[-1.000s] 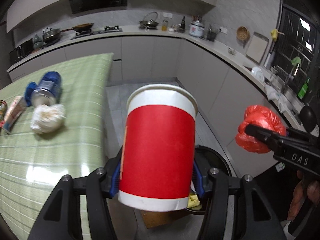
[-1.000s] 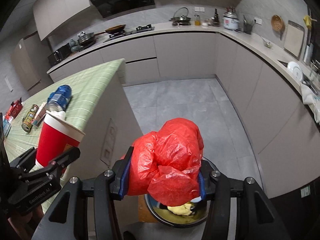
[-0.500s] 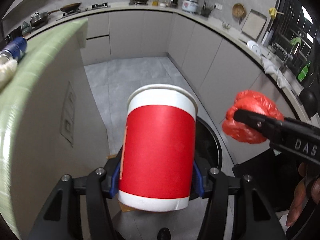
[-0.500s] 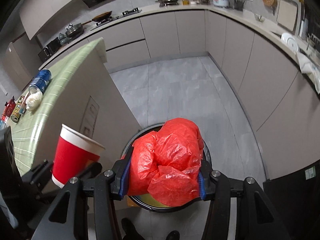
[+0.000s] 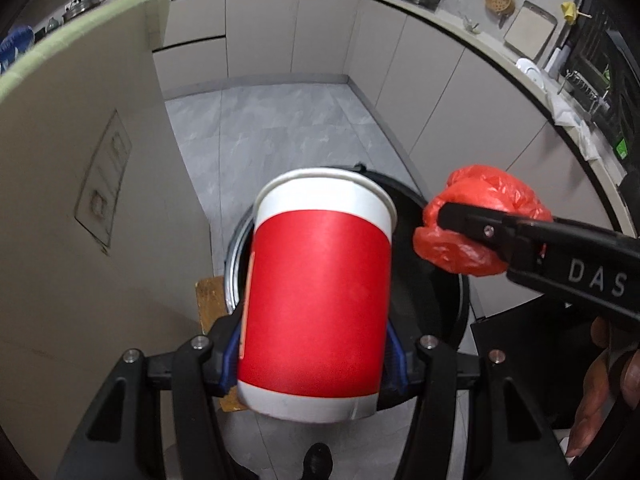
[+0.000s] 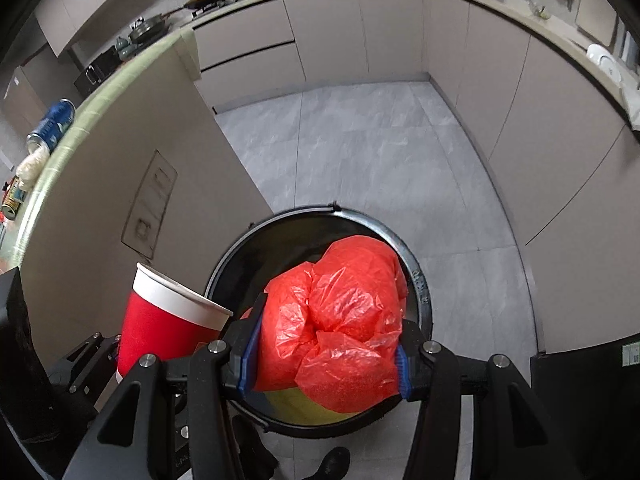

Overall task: Collect trash
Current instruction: 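Open the left tool dropping the cup while the right tool drops the bag, then move both tools back over the island toward the spray can and Pepsi can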

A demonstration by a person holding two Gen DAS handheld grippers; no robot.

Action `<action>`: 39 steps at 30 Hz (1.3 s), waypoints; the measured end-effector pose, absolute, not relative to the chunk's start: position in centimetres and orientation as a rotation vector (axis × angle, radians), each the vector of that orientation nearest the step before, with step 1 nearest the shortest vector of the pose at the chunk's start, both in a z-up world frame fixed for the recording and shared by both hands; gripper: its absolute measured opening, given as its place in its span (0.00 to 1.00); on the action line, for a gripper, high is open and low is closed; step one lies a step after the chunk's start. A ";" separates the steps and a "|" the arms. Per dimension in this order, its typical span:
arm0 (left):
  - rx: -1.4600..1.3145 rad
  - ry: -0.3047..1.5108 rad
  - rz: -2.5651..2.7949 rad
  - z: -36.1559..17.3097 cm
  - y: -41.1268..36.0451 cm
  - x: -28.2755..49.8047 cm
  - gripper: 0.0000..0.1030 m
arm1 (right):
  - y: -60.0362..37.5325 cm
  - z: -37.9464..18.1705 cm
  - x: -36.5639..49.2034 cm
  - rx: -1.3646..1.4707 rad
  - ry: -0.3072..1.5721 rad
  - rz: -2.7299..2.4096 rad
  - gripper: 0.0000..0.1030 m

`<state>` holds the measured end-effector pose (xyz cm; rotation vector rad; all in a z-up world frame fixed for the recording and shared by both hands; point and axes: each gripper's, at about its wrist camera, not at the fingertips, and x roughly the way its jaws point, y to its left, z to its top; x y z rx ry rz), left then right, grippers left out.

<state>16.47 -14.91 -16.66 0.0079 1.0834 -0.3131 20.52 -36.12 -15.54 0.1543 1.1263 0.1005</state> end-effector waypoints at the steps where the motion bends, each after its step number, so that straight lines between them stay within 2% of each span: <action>1: 0.008 1.090 -0.309 -17.2 -15.1 16.5 0.56 | -36.1 -16.0 20.9 0.156 1.133 0.105 0.53; 5: 0.005 1.106 -0.306 -18.3 -15.7 16.8 0.60 | -35.9 -17.6 22.2 0.169 1.163 0.136 0.54; 6: -0.008 1.110 -0.307 -18.6 -15.8 16.9 0.68 | -35.9 -17.9 22.6 0.181 1.170 0.151 0.55; 7: -0.011 1.120 -0.291 -18.8 -15.7 17.1 0.79 | -36.0 -18.3 23.0 0.195 1.181 0.160 0.64; 8: 0.001 1.121 -0.254 -18.9 -15.6 17.2 0.97 | -36.2 -18.7 23.3 0.200 1.197 0.152 0.90; 9: 0.008 1.103 -0.226 -18.7 -15.3 17.0 0.99 | -36.7 -18.8 23.6 0.203 1.194 0.118 1.00; 26: -0.005 0.990 -0.172 -12.8 -12.7 16.1 1.00 | -40.3 -12.8 22.4 0.245 1.089 0.004 1.00; 39: -0.013 0.857 -0.148 -4.4 -9.6 13.8 1.00 | -37.6 -3.8 20.4 0.153 0.924 0.011 1.00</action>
